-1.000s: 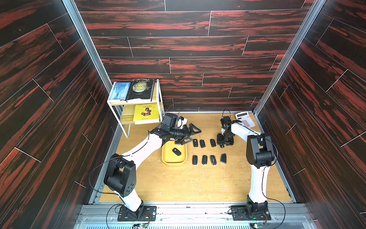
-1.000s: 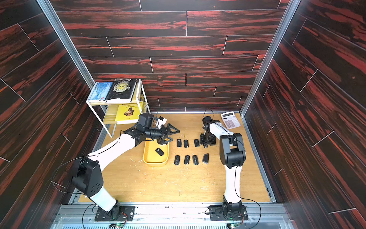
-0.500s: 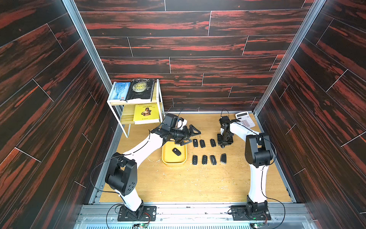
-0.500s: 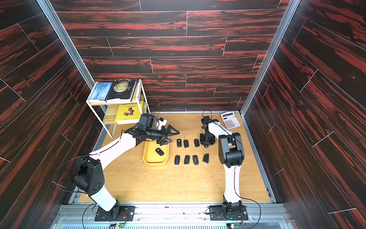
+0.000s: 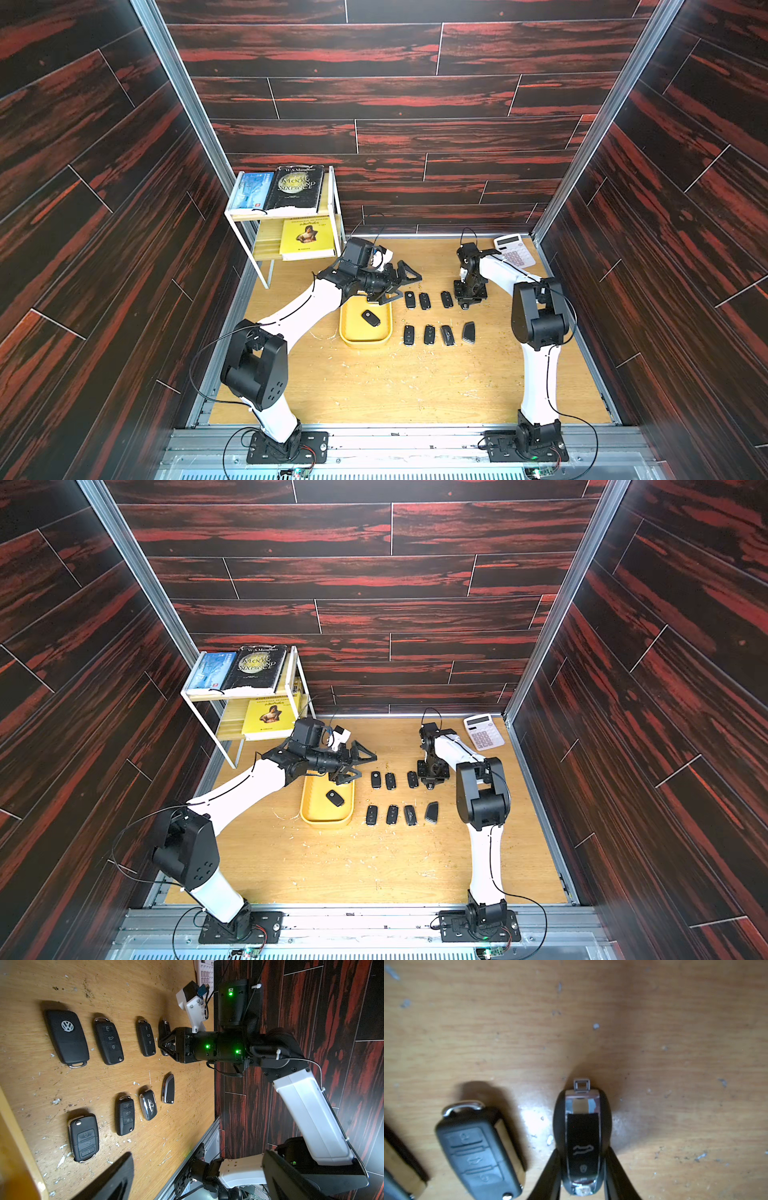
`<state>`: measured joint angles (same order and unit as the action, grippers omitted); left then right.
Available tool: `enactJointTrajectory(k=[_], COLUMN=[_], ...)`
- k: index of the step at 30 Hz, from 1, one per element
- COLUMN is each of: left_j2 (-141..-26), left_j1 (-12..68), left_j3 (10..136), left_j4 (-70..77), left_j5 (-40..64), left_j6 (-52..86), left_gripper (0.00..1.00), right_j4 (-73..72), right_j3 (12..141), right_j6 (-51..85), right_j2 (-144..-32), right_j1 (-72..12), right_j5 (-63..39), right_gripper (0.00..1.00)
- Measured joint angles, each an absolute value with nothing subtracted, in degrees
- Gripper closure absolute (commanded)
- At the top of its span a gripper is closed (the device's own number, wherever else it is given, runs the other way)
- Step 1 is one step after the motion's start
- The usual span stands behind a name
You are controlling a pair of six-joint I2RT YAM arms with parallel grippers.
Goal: Place the car key into the storage box
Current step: Pick up the car key from the center of the board.
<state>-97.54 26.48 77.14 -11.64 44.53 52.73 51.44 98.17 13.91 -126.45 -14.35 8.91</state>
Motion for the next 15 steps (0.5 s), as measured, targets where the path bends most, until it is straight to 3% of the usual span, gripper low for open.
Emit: enactJointTrajectory(k=[4, 15], left_j2=[-97.54, -97.43], left_j1=[26.48, 26.48], left_j3=[76.97, 76.9], left_j4=[-11.6, -10.46], left_j5=[44.29, 43.0], left_j6=[52.47, 46.87], left_gripper=[0.0, 0.02], right_j4=[51.46, 52.18], right_j3=[98.19, 98.19], right_j6=[13.91, 14.06], right_j2=[-126.48, -122.85], right_j1=[-14.41, -14.81], right_j5=[9.08, 5.54], right_gripper=[0.8, 0.78])
